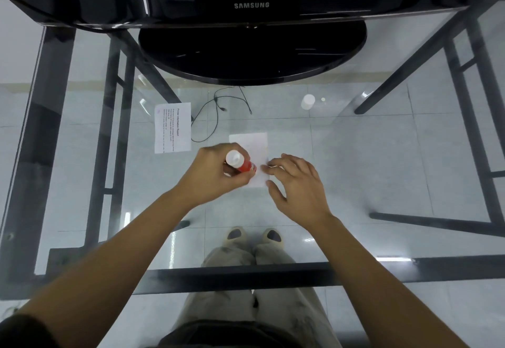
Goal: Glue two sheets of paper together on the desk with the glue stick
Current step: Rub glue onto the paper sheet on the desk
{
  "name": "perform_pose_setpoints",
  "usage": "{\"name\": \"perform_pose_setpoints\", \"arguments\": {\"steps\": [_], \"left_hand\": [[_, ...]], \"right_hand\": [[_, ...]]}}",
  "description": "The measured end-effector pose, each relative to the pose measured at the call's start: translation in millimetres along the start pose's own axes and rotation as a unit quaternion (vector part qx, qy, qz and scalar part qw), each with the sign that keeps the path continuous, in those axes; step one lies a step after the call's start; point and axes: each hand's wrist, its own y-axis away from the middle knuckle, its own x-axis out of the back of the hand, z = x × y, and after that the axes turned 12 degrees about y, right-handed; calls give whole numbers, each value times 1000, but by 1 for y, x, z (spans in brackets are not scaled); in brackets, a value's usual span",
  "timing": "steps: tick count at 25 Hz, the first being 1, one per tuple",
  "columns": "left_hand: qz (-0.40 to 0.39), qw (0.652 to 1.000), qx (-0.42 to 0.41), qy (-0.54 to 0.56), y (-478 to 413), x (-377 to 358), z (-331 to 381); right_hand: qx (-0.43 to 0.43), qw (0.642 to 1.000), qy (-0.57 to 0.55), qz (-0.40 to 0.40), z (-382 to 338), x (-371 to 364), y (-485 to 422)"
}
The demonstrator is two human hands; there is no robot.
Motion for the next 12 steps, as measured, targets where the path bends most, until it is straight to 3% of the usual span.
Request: {"name": "perform_pose_setpoints", "arguments": {"steps": [8, 12], "left_hand": [[-82, 993, -41, -70, -1, -2, 0], [-45, 993, -54, -98, -14, 4, 4]], "right_hand": [[-34, 999, -32, -6, 1, 1, 1], [-50, 997, -51, -17, 1, 1, -1]]}}
